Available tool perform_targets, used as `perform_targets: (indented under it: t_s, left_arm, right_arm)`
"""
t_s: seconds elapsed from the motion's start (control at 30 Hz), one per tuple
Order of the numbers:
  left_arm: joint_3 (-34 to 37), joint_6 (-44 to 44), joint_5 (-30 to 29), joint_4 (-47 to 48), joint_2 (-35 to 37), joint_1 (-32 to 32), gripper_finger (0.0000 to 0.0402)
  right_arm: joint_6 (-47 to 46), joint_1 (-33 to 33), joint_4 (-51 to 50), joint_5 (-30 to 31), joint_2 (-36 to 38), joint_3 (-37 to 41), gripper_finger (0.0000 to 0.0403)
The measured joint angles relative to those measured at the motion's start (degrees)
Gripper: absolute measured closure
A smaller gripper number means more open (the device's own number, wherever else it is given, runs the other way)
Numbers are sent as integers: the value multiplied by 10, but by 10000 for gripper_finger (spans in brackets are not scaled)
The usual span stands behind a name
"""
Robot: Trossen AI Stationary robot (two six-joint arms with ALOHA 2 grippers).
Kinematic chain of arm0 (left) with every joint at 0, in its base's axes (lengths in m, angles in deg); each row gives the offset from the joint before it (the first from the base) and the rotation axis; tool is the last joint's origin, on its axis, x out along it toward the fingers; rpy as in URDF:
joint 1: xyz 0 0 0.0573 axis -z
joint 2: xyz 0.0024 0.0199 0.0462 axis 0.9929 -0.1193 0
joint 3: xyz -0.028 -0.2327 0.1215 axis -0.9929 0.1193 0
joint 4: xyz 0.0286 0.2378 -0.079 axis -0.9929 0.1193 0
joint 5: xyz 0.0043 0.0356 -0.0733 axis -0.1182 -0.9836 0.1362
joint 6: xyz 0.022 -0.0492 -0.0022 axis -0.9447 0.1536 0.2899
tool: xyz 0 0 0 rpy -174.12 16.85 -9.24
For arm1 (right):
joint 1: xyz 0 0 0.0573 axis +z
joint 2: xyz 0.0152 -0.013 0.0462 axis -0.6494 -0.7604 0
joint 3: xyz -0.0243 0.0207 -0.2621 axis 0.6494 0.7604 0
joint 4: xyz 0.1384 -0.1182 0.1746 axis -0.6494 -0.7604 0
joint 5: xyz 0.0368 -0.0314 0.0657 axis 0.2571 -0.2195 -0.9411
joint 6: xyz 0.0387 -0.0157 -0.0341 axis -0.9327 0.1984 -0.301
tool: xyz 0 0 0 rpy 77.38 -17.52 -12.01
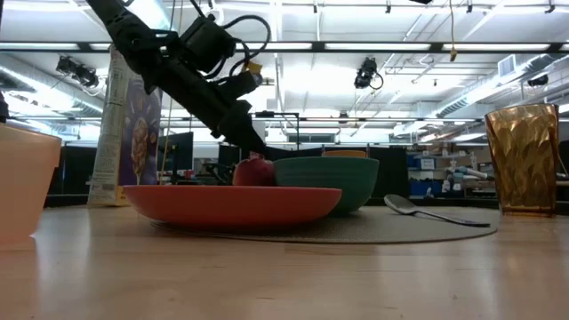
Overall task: Arrange a breakfast setting
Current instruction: Put the apple on the placemat left side of the bowl, then put the toasted bread on the orange plate
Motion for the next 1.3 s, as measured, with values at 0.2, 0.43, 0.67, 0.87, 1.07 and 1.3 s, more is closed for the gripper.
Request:
perform_targets:
  t_s: [0.2, 0.43, 0.67, 0.87, 1.07, 1.3]
  left_arm:
    - [0, 0, 0, 19, 37, 1, 296]
    - [0, 4, 0, 63, 133, 19, 294]
    - [0, 67, 1, 92, 238, 76, 294]
    - [0, 134, 1, 89, 272, 125, 294]
    - [0, 170, 18, 90, 272, 184, 294]
    - [0, 214, 29, 88, 272, 264, 294]
  right_arm:
    - [-7, -1, -8, 16, 1, 0, 55]
    - [-208, 17, -200, -38, -9, -76, 56]
    - [-500, 128, -329, -229, -76, -134, 56]
    - [-704, 227, -386, -335, -111, -141, 56]
    - [-836, 305, -417, -302, -89, -105, 57]
    - [-856, 302, -404, -280, -60, -36, 96]
